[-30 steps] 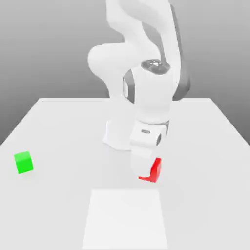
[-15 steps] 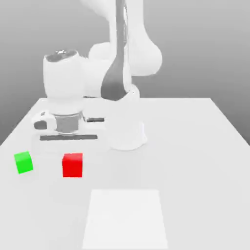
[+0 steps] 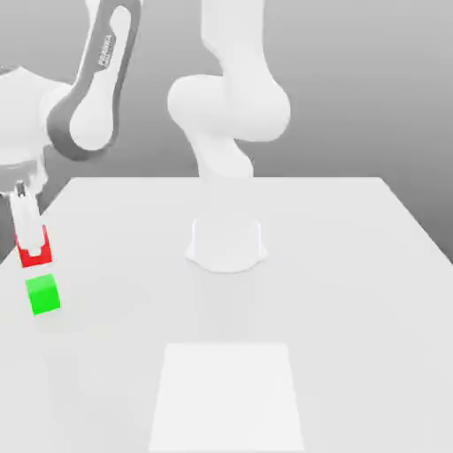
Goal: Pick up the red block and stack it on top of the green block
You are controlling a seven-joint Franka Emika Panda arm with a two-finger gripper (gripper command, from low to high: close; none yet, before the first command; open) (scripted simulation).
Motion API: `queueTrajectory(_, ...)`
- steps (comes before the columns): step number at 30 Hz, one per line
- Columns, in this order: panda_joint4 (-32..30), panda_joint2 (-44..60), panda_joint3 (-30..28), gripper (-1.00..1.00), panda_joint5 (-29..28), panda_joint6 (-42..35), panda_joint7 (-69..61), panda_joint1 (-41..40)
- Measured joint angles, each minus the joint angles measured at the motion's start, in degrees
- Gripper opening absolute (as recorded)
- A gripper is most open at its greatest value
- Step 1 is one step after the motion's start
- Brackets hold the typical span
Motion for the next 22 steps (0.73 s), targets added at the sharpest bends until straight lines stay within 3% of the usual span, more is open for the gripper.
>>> queueTrajectory(10,0.38,5.45,-0.98,-1.00,7.18,5.41,-4.63,1.88)
queueTrajectory(20,0.75,13.24,3.76,-1.00,18.24,10.70,-12.63,-0.23)
queueTrajectory(21,0.78,13.99,4.33,1.00,19.16,11.16,-13.31,-0.55)
queueTrajectory(22,0.78,13.99,4.33,1.00,19.16,11.16,-13.31,-0.55)
